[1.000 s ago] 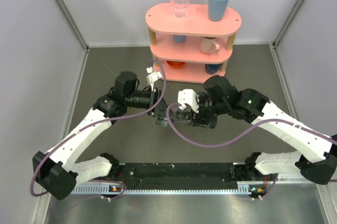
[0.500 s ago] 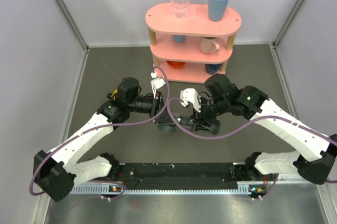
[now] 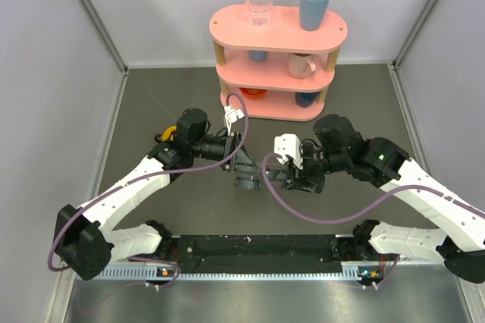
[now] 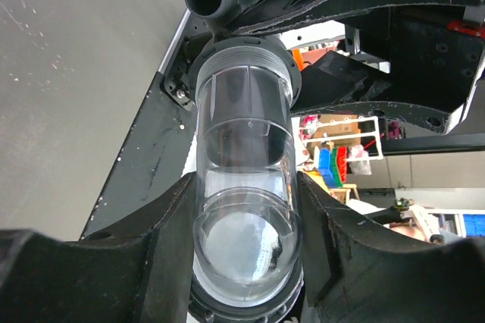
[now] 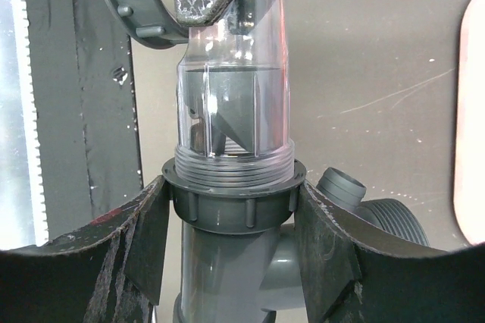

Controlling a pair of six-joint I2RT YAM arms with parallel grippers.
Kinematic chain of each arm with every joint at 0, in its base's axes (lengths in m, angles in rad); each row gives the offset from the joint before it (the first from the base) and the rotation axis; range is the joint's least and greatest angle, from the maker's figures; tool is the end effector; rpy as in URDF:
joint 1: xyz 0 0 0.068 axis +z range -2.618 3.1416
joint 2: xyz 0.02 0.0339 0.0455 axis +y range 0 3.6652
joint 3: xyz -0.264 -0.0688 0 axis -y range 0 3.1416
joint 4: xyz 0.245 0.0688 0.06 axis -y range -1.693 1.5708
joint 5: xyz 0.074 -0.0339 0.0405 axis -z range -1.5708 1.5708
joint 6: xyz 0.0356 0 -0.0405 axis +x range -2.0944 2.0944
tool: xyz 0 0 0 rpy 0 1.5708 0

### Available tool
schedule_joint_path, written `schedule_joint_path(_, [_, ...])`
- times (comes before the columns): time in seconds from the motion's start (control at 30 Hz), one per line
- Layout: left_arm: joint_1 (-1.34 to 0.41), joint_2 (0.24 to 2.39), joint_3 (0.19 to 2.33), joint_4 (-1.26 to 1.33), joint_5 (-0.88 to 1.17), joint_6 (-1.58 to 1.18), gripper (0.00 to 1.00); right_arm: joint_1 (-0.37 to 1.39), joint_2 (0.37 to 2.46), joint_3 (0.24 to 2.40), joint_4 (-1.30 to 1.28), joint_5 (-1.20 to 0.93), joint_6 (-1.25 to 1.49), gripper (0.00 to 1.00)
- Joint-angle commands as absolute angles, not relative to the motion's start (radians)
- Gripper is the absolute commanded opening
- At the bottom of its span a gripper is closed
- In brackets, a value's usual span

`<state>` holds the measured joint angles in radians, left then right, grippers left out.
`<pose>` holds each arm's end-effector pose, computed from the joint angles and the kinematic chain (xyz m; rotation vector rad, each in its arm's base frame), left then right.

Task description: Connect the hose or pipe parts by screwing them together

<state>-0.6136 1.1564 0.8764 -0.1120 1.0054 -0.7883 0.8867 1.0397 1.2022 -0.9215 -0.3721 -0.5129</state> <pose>0.1885 -0.1695 0.3096 0.5960 2.1964 -1.8187 0.1139 0.1602 0.3662 -1.6513 1.6675 0.6194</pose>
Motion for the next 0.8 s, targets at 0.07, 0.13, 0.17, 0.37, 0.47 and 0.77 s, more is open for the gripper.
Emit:
schedule_joint_path(0.07, [-0.640, 1.186, 0.923, 0.019, 1.057, -0.931, 0.00, 0.910, 1.026, 1.226, -0.641, -0.476, -0.614, 0.00])
schedule_joint_path(0.13, [-0.641, 1.209, 0.949, -0.044, 1.058, -0.913, 0.00, 0.910, 1.031, 1.239, -0.646, -0.472, -0.620, 0.00])
schedule_joint_path(0.17, [-0.641, 1.212, 0.957, -0.057, 1.054, -0.905, 0.00, 0.910, 1.034, 1.242, -0.646, -0.469, -0.620, 0.00])
schedule_joint_path(0.37, [-0.641, 1.186, 0.973, -0.045, 1.017, -0.819, 0.00, 0.910, 1.057, 1.270, -0.653, -0.508, -0.618, 0.00])
schedule_joint_path(0.47, [-0.641, 1.178, 0.956, -0.008, 1.037, -0.770, 0.00, 0.911, 1.072, 1.289, -0.655, -0.538, -0.606, 0.00])
schedule_joint_path(0.77, [-0.650, 1.190, 0.969, -0.023, 1.045, -0.558, 0.00, 0.911, 1.109, 1.327, -0.658, -0.612, -0.565, 0.00])
